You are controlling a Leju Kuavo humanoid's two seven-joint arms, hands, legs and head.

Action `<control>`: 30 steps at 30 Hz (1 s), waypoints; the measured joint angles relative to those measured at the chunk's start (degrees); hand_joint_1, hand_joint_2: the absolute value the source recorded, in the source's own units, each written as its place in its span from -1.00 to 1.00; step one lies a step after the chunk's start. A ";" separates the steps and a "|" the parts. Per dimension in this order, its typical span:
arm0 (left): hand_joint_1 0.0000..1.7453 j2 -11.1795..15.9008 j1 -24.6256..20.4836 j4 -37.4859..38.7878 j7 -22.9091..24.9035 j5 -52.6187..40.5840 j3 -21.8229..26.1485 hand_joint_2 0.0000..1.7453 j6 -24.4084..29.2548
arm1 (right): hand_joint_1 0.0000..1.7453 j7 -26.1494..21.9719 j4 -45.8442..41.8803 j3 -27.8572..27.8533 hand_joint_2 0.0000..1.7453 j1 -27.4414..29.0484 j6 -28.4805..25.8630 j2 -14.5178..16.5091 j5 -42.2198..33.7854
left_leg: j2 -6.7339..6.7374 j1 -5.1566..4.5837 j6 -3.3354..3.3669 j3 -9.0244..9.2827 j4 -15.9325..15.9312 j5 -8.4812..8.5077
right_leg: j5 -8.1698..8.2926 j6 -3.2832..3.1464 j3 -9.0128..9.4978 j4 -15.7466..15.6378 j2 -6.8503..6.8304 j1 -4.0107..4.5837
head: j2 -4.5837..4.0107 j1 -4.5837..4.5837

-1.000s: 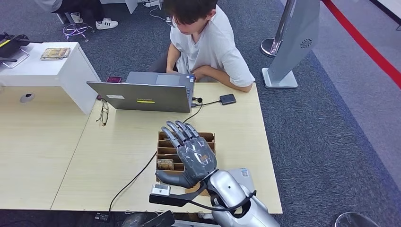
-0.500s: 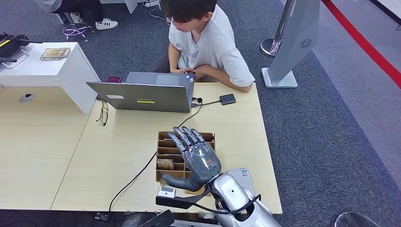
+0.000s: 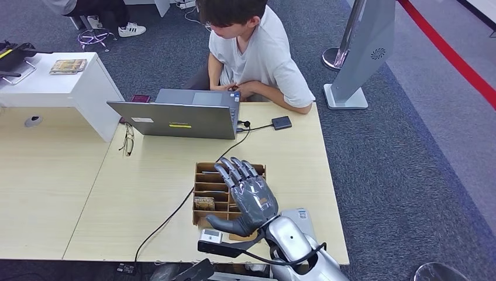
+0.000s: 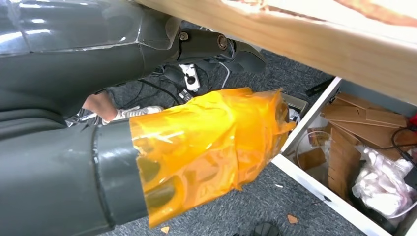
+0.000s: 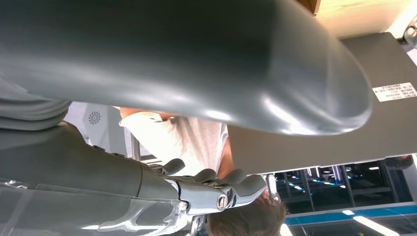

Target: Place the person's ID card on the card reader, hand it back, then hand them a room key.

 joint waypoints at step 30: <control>-1.00 -0.36 1.43 -1.84 3.49 1.21 1.44 -1.00 1.54 | -1.00 0.67 -0.10 -4.31 1.00 2.76 -1.67 -0.56 2.24 | -0.01 0.00 0.00 -0.01 0.00 0.00 | 0.00 0.00 0.00 -0.01 0.00 0.00 | 0.00 0.00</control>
